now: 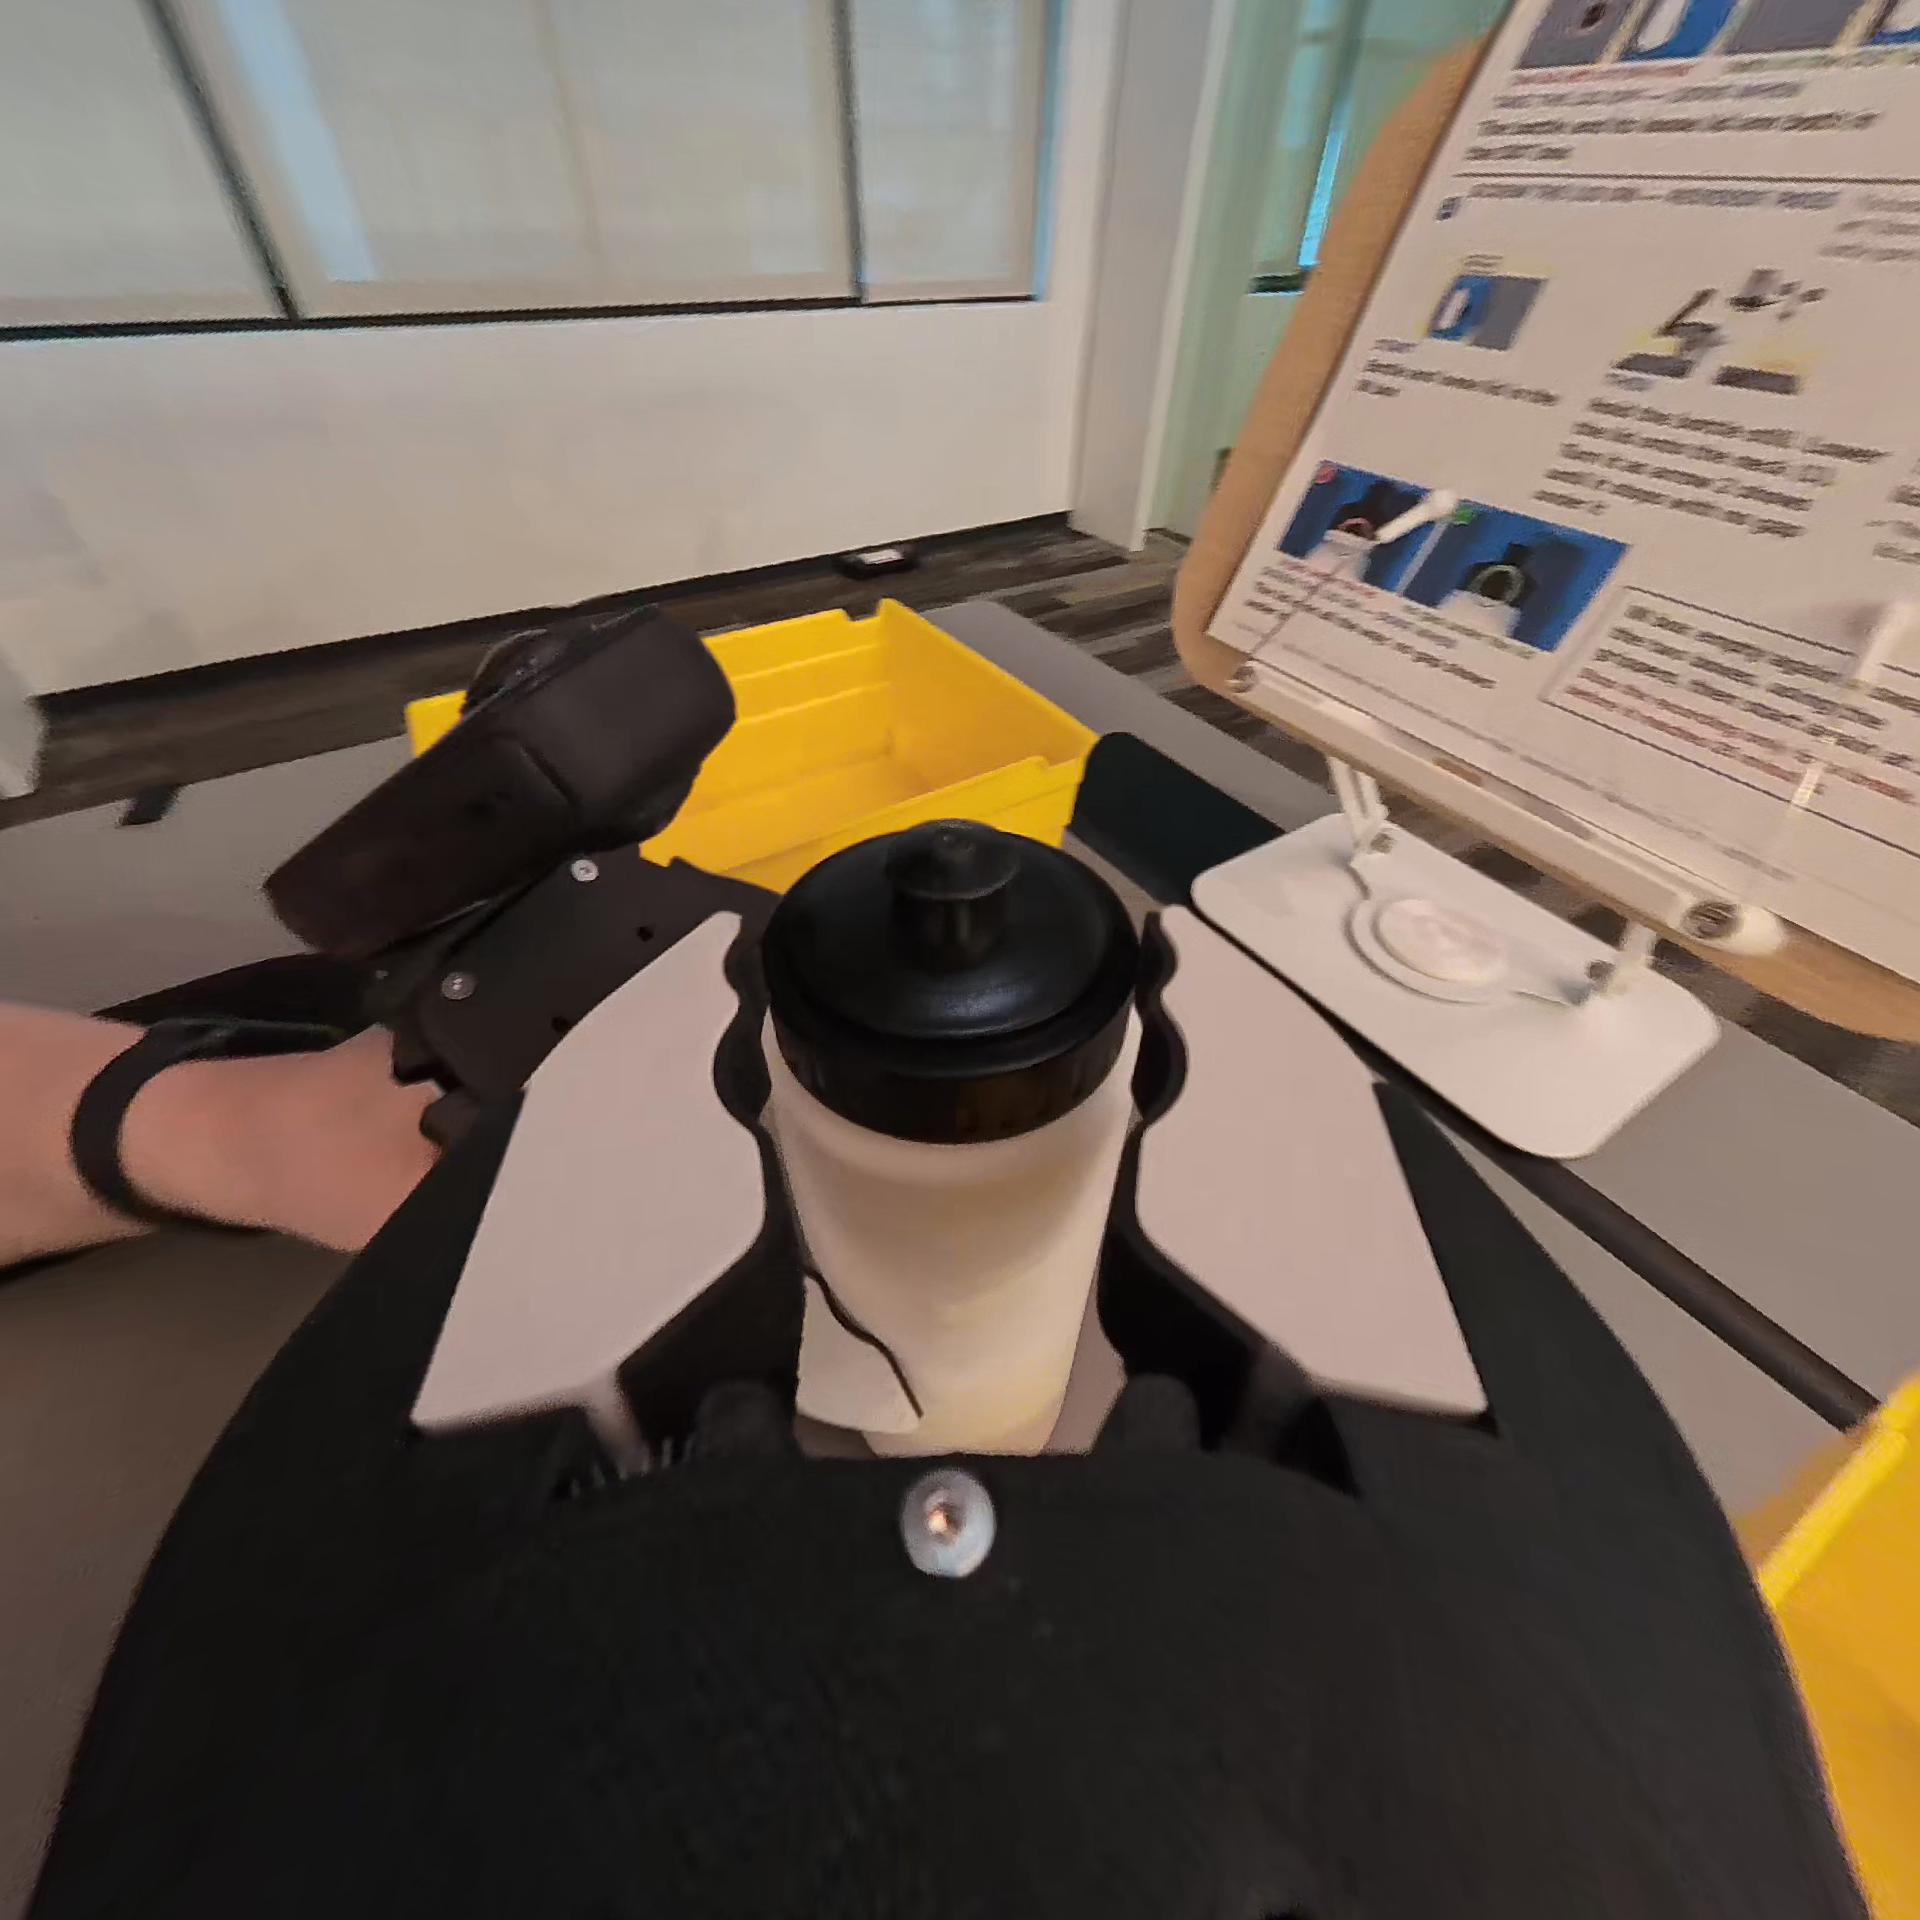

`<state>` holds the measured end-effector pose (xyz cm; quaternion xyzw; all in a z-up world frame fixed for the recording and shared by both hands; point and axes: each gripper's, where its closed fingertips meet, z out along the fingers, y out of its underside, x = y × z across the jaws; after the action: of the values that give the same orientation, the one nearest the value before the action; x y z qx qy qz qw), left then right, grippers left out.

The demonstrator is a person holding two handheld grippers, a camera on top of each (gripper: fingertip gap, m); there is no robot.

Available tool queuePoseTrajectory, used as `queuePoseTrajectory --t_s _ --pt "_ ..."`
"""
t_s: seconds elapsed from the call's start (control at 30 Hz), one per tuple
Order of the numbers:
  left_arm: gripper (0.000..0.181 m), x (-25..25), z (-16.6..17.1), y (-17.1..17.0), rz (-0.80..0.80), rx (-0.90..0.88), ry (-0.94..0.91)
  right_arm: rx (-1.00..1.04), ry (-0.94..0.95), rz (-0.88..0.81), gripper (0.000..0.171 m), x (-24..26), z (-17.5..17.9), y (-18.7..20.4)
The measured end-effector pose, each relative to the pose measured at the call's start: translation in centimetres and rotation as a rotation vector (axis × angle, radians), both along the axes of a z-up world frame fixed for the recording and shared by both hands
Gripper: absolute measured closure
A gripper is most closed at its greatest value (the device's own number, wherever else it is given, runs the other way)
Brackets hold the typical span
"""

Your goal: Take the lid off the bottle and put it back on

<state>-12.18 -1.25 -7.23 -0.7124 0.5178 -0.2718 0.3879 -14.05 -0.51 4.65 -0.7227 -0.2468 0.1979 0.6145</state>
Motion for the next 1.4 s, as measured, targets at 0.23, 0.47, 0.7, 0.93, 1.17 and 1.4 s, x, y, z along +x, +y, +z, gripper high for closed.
queuePoseTrajectory --t_s 0.23,0.47,0.7,0.93,1.17,1.4 --pt "0.099 0.2 0.0 -0.3 -0.059 -0.007 0.006 -0.045 -0.010 0.182 0.100 0.3 0.1 -0.5" --pt "0.099 0.6 0.0 -1.2 -0.135 -0.006 0.002 -0.083 0.006 0.355 0.098 0.4 -0.2 -1.5" --pt "0.099 -0.1 0.0 0.2 -0.017 -0.007 0.011 -0.030 0.015 0.103 0.102 0.0 -0.3 0.0" --pt "0.099 -0.3 0.0 0.2 -0.021 0.002 0.032 0.008 -0.037 0.038 0.102 -0.4 -0.3 0.0" --pt "0.099 0.2 -0.1 -0.8 -0.106 -0.009 0.030 -0.012 0.026 0.289 0.107 0.3 0.4 -1.0" --pt "0.099 0.4 -0.1 -1.5 -0.156 -0.002 0.042 -0.016 -0.026 0.334 0.105 0.0 0.4 -1.7"
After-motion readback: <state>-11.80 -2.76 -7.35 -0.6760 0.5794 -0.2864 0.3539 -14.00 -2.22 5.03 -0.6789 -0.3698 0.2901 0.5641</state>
